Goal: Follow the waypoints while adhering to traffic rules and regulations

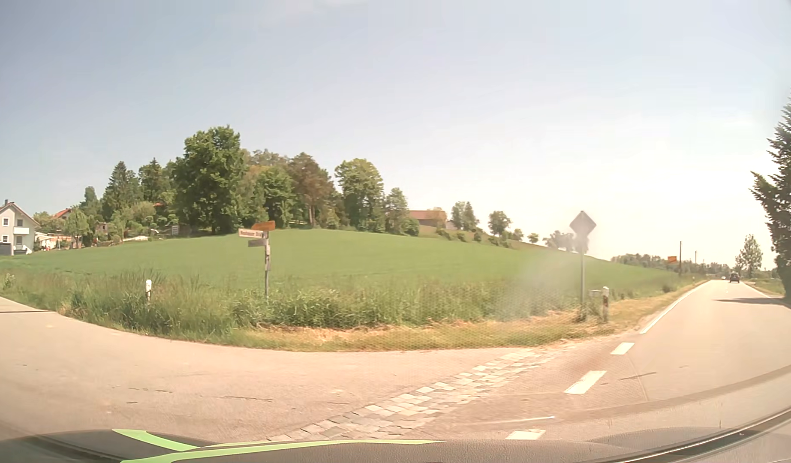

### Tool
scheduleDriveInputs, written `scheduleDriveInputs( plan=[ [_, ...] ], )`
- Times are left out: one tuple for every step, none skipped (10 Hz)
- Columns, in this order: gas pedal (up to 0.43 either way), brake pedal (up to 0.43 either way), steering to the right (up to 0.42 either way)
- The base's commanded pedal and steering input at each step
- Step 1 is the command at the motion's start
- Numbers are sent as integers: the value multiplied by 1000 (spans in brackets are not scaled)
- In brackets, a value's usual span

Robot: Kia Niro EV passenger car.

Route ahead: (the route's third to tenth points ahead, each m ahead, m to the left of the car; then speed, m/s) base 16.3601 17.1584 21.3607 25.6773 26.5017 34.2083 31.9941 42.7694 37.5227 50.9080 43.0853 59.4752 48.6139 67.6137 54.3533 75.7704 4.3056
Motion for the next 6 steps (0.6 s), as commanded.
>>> scheduleDriveInputs(
  plan=[
    [0,0,-445],
    [0,0,-457],
    [0,0,-465],
    [20,0,-469],
    [39,0,-470],
    [39,0,-470]
  ],
)
